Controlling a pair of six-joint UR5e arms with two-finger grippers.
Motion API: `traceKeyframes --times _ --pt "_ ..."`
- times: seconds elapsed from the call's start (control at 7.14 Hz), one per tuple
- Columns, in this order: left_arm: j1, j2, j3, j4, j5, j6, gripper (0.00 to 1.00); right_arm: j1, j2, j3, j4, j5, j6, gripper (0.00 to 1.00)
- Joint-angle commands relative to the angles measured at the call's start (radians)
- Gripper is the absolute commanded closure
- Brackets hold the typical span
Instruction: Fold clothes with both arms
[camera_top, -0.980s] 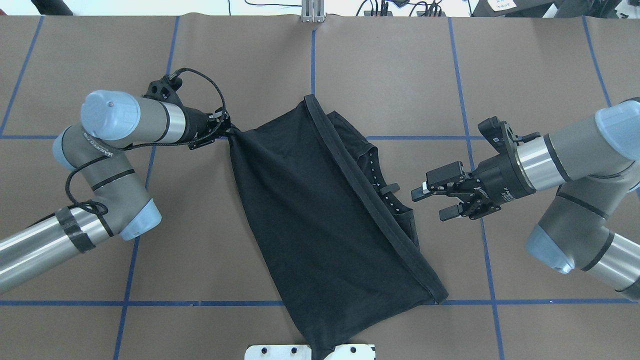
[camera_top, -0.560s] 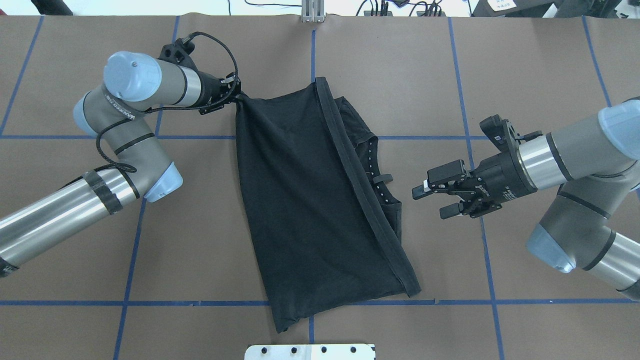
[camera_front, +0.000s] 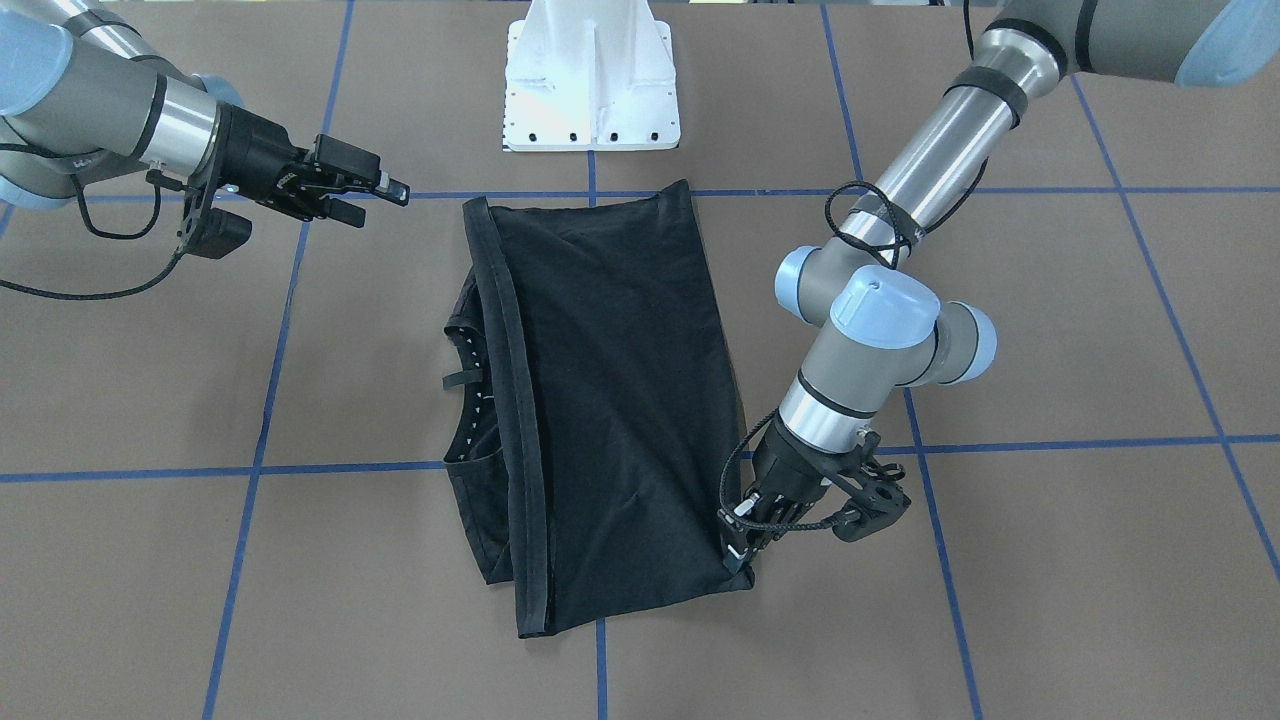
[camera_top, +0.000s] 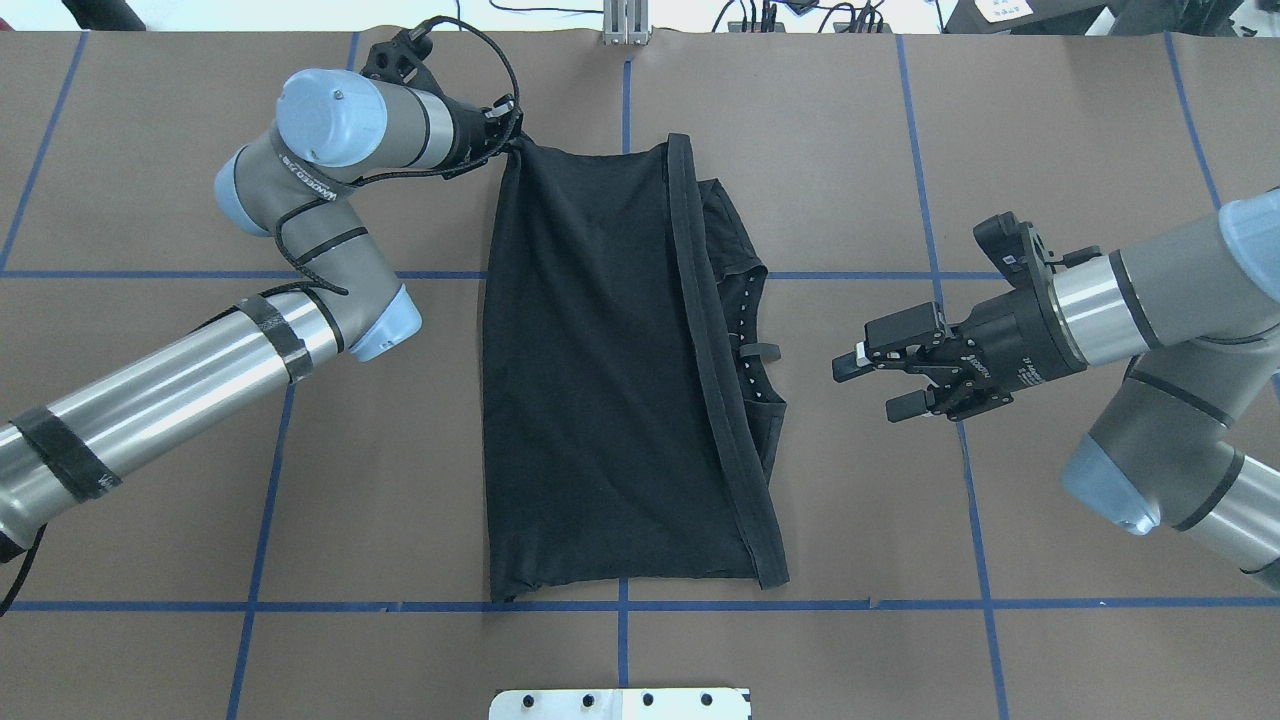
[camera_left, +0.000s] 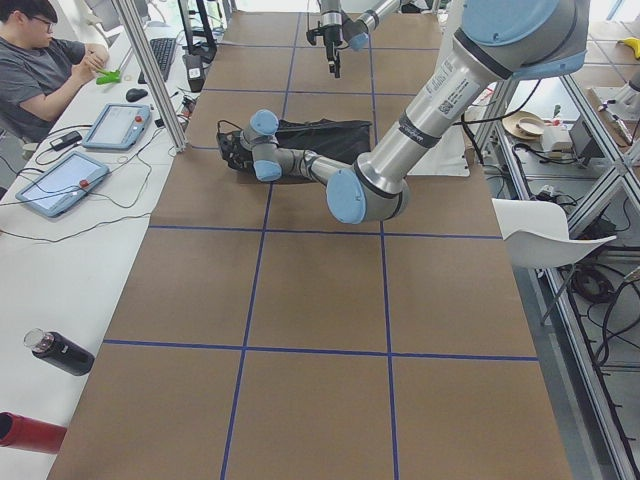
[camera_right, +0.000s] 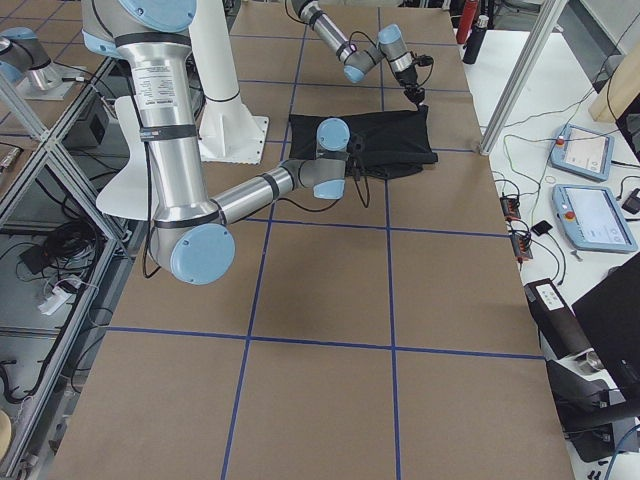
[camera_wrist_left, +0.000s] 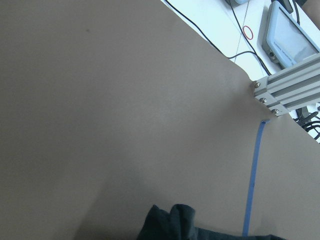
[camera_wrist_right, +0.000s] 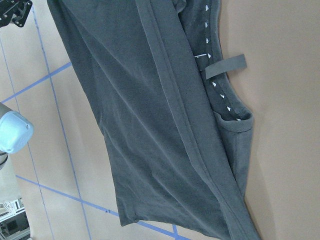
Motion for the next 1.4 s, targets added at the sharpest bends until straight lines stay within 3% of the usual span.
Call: traceKeyframes --times 0.0,0.14,0.28,0.56,0.98,1.26 --pt "0.0 -0.027 0.078 -0.068 0.042 0.002 1.0 0.011 0.001 0.011 0.0 -0.001 0.0 0.0" --pt "0.0 -0.027 0.08 -0.071 0.042 0.002 1.0 0.008 0.007 0.011 0.0 -0.001 -0.002 0.0" --pt "0.0 -0.027 0.077 -0.071 0.044 0.053 0.01 0.011 0.01 0.015 -0.003 -0.017 -0.002 0.0" --pt "-0.033 -0.019 0.034 -0.07 0.03 0.099 0.0 -0.027 0.018 0.011 -0.027 -0.125 -0.02 0.0" --pt "-0.161 0.193 -0.226 -0.035 -0.227 0.22 0.0 -0.073 0.114 0.013 -0.326 -0.217 -0.358 0.0" --pt "-0.274 0.342 -0.352 -0.022 -0.43 0.365 0.0 -0.148 0.15 0.015 -0.475 -0.344 -0.498 0.0"
